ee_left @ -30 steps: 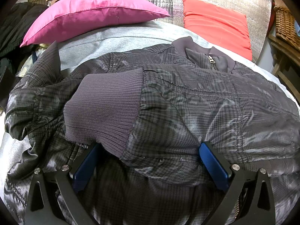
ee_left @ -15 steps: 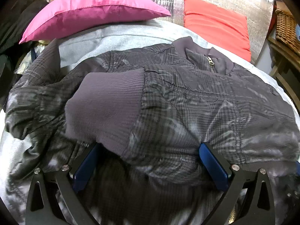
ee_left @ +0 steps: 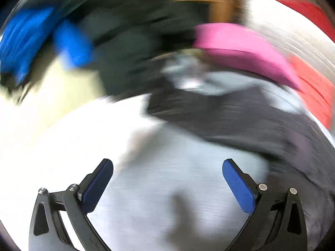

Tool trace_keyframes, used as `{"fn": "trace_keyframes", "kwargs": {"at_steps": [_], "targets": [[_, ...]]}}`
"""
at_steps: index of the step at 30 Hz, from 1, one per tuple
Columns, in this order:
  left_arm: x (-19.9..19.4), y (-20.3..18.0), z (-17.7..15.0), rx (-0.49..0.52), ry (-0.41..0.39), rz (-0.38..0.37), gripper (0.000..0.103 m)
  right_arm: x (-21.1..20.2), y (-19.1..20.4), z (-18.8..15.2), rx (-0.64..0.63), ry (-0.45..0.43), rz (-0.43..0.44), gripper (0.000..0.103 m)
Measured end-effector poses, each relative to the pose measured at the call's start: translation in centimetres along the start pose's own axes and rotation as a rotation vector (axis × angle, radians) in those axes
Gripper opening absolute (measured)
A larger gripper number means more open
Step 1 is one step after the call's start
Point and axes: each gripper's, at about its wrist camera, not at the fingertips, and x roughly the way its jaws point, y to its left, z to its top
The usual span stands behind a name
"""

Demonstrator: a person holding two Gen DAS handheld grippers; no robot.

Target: Fold large clothes

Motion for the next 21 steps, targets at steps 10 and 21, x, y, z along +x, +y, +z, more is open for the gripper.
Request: {"fn": "trace_keyframes", "kwargs": {"at_steps": [10, 21], "targets": [[5.2, 7.1, -1.7, -0.221, 0.092, -0.065, 0.103, -8.0, 15.1, 5.9, -0.111, -0.126, 0.161, 0.103], [5.1, 8.7, -2.3, -0.327, 0.002, -0.194, 0.103, -3.5, 50.7, 11.8, -0.339, 0.062, 0.617, 0.103]]}}
